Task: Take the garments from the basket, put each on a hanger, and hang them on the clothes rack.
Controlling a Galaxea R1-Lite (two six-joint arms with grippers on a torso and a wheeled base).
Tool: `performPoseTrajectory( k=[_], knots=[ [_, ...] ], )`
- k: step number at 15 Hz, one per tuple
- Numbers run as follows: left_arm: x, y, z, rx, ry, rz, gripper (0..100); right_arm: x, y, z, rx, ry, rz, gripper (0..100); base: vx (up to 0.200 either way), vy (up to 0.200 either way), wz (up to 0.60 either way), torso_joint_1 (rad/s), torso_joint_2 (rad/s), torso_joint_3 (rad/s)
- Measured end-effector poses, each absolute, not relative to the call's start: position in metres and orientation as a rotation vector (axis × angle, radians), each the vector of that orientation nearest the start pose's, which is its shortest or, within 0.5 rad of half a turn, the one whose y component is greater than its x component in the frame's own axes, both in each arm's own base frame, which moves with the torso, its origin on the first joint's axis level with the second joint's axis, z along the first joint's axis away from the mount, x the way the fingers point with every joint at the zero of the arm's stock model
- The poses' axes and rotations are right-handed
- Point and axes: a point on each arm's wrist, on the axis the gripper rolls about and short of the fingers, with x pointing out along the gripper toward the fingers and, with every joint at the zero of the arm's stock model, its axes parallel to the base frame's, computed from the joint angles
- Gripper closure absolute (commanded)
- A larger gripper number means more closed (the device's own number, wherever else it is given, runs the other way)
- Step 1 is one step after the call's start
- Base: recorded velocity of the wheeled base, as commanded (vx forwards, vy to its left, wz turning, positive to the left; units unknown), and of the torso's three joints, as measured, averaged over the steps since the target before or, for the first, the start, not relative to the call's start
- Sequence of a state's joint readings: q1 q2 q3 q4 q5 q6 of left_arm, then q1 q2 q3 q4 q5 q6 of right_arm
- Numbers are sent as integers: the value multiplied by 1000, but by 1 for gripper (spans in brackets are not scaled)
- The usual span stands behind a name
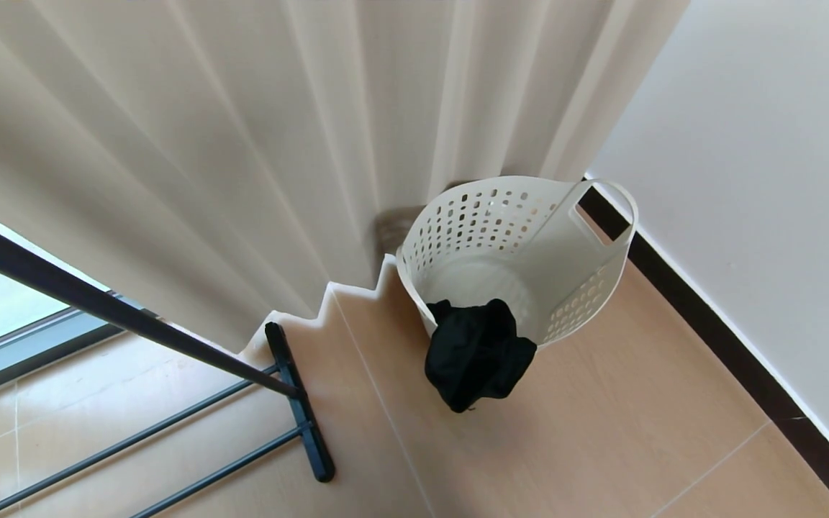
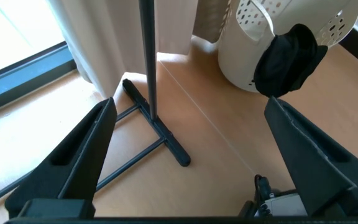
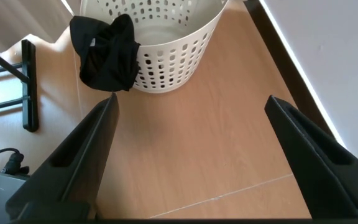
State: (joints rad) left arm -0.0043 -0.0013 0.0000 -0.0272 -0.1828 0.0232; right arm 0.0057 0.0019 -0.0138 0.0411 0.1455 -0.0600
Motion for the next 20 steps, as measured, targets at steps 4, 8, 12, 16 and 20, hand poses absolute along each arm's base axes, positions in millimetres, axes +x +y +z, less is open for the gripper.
performPoseTrajectory(
  k=[4, 8, 12, 16, 20],
  knots=[
    [-23, -4, 78, 24, -30, -185, 0, -24, 3, 75, -57, 25, 152, 0, 0, 0, 0, 1, 0, -45],
    [-23, -4, 78, 28, -32, -180, 0, -24, 3, 75, -58, 31, 152, 0, 0, 0, 0, 0, 0, 0],
    [-23, -4, 78, 30, -32, -182, 0, -15, 2, 77, -57, 148, 215, 0, 0, 0, 0, 0, 0, 0],
    [-23, -4, 78, 28, -32, -181, 0, 4, 4, 83, -134, 342, 302, 0, 0, 0, 0, 0, 0, 0],
    [-23, -4, 78, 28, -32, -181, 0, 45, 15, 108, -176, 478, 465, 0, 0, 0, 0, 0, 0, 0]
  ],
)
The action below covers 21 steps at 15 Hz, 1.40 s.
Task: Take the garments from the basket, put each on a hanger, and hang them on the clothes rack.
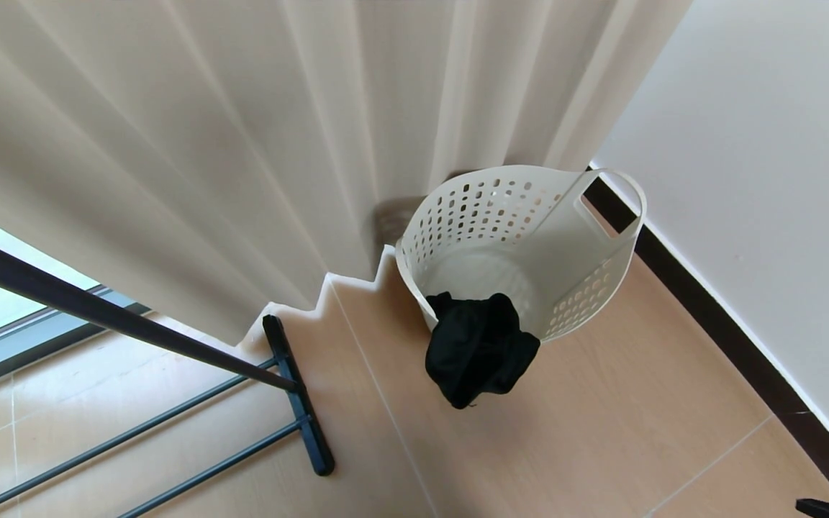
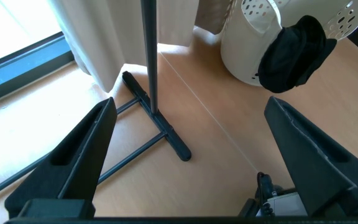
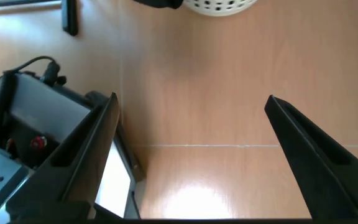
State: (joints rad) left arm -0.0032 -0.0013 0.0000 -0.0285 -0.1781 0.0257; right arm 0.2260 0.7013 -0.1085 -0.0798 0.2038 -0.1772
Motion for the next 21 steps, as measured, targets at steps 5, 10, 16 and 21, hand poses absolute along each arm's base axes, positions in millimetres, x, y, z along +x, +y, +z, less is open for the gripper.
performPoseTrajectory(
  k=[5, 10, 16, 21],
  knots=[
    [-23, -4, 78, 28, -32, -181, 0, 131, 53, 125, -268, 599, 570, 0, 0, 0, 0, 0, 0, 0],
    [-23, -4, 78, 29, -33, -181, 0, 229, 107, 141, -512, 540, 480, 0, 0, 0, 0, 0, 0, 0],
    [-23, -4, 78, 29, -32, -181, 0, 306, 156, 145, -644, 469, 334, 0, 0, 0, 0, 0, 0, 0],
    [-23, -4, 78, 29, -32, -181, 0, 349, 181, 136, -670, 445, 210, 0, 0, 0, 0, 0, 0, 0]
  ],
)
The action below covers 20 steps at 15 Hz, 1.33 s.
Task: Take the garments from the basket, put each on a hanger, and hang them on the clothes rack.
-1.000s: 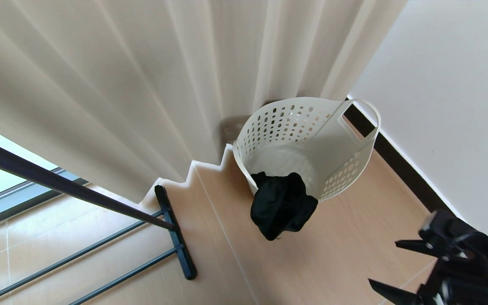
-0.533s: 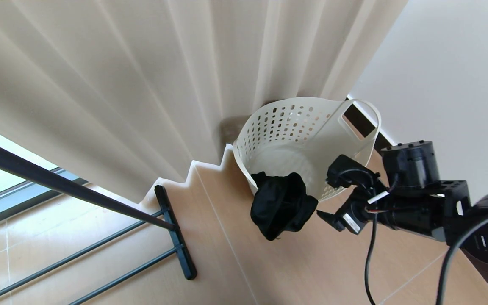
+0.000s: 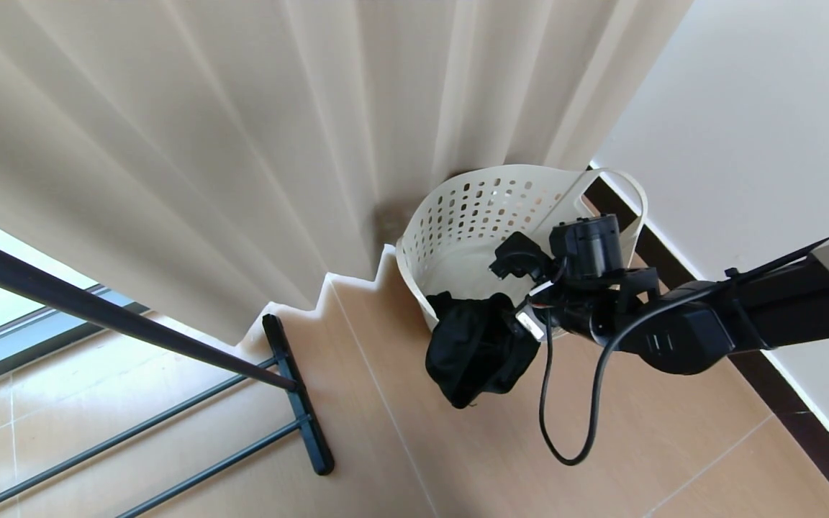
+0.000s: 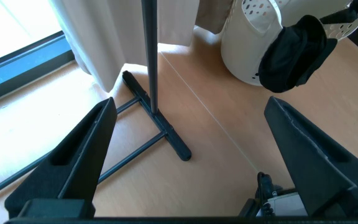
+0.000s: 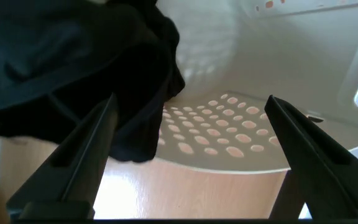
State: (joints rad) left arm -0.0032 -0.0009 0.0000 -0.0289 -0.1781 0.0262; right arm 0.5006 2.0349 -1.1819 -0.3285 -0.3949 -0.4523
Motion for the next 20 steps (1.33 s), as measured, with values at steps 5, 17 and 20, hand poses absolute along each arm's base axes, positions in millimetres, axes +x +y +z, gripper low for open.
performPoseTrajectory(
  k=[5, 17, 20],
  knots=[
    [-23, -4, 78, 28, -32, -181, 0, 373, 193, 127, -669, 432, 181, 0, 0, 0, 0, 0, 0, 0],
    [-23, -4, 78, 29, -32, -182, 0, 389, 197, 115, -672, 446, 173, 0, 0, 0, 0, 0, 0, 0],
    [-23, -4, 78, 29, -32, -181, 0, 377, 196, 116, -684, 467, 194, 0, 0, 0, 0, 0, 0, 0]
  ],
)
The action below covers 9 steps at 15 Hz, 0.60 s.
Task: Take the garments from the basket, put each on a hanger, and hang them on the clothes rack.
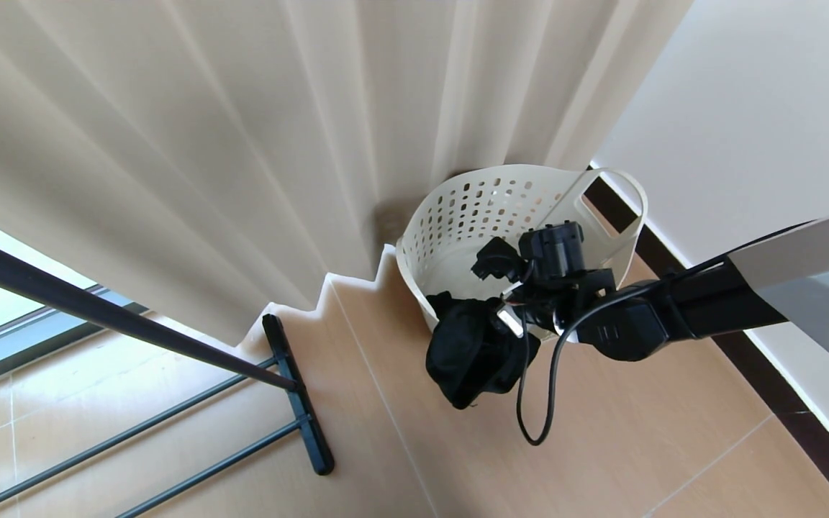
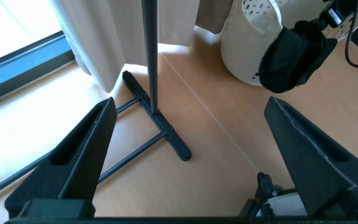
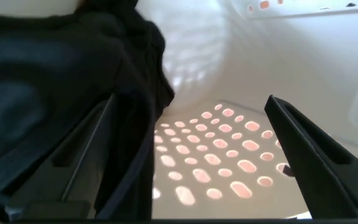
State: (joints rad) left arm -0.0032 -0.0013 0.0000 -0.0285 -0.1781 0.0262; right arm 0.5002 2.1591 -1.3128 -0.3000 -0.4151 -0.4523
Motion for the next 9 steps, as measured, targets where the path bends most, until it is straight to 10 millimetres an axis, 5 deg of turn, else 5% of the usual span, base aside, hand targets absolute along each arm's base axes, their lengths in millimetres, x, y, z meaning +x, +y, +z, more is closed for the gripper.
performPoseTrajectory(
  k=[9],
  knots=[
    [-23, -4, 78, 29, -32, -181, 0, 364, 200, 104, -709, 505, 229, 0, 0, 0, 0, 0, 0, 0]
  ],
)
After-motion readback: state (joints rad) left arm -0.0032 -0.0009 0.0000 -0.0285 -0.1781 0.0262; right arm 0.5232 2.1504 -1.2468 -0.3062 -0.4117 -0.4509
